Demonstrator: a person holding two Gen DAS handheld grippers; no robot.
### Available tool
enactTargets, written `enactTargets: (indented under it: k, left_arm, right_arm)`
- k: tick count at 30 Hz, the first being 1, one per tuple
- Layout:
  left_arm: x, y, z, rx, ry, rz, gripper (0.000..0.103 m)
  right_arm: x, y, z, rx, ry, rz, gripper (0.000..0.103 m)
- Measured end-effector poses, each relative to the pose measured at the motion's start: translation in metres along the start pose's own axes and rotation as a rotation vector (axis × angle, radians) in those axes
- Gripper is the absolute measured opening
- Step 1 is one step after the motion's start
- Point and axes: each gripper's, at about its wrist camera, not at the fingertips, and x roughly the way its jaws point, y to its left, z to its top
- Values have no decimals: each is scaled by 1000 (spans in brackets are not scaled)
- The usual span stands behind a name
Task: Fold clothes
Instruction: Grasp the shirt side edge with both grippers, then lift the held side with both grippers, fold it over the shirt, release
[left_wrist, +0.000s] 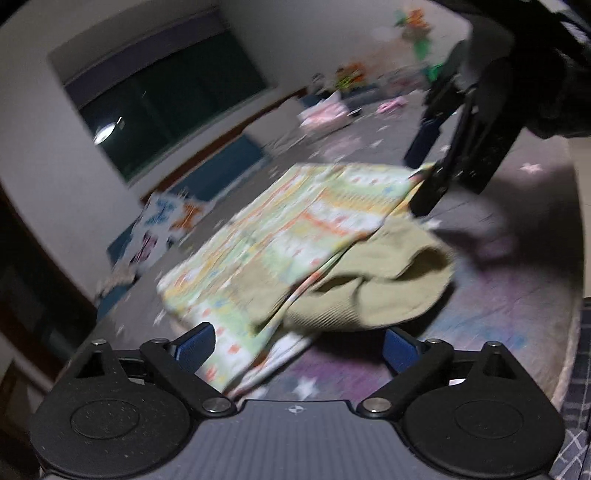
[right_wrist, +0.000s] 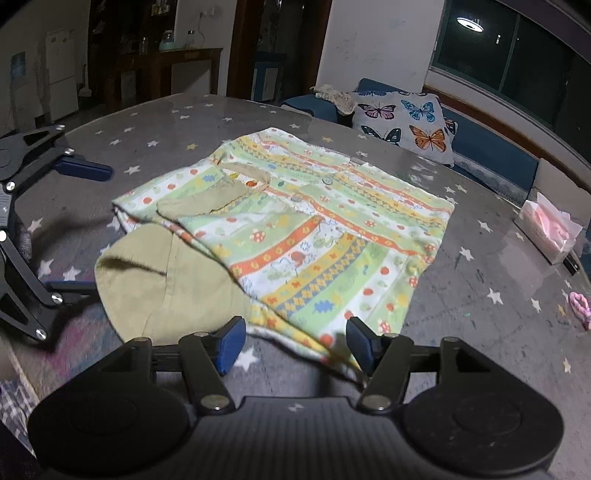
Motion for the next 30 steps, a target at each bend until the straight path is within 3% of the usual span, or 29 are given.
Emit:
enactTargets:
  k: [4, 7, 9, 12, 21, 24, 25, 26, 27, 29, 30]
  left_arm:
    - [7, -9, 7, 37, -56, -59, 84]
    - [17, -6, 12, 12, -65, -107, 59]
    - [22, 2, 14, -32, -55, -131, 35]
    - [26, 19, 20, -112, -54, -141, 22]
    - [38, 57, 39, -265, -53, -162, 18]
    - [38, 58, 38, -273, -44, -167, 22]
    - [36, 58, 37, -271, -42, -165, 22]
    - [34, 57, 35, -267, -38, -162, 25]
    - [32, 55, 32, -260, -33, -156, 35]
    - [27, 52, 26, -239, -28, -131, 50]
    - [24, 49, 22, -223, -24, -116, 52]
  right_arm:
    - [-5, 0, -3, -13, 0, 2, 62]
    - [-7, 0, -4, -31, -2, 9, 62]
    - [-8, 1, -5, -46, -5, 16, 65]
    - [-9, 5, -7, -78, -15, 28, 69]
    - [11, 19, 9, -152, -91, 55, 64]
    - [22, 18, 18, -127, -99, 77, 47]
    - [23, 15, 21, -104, -98, 89, 37]
    - [24, 12, 23, -82, -98, 101, 25]
    - [25, 9, 26, -60, -97, 113, 21]
    - [26, 3, 32, -15, -95, 137, 19]
    - [27, 0, 34, 8, -95, 149, 18]
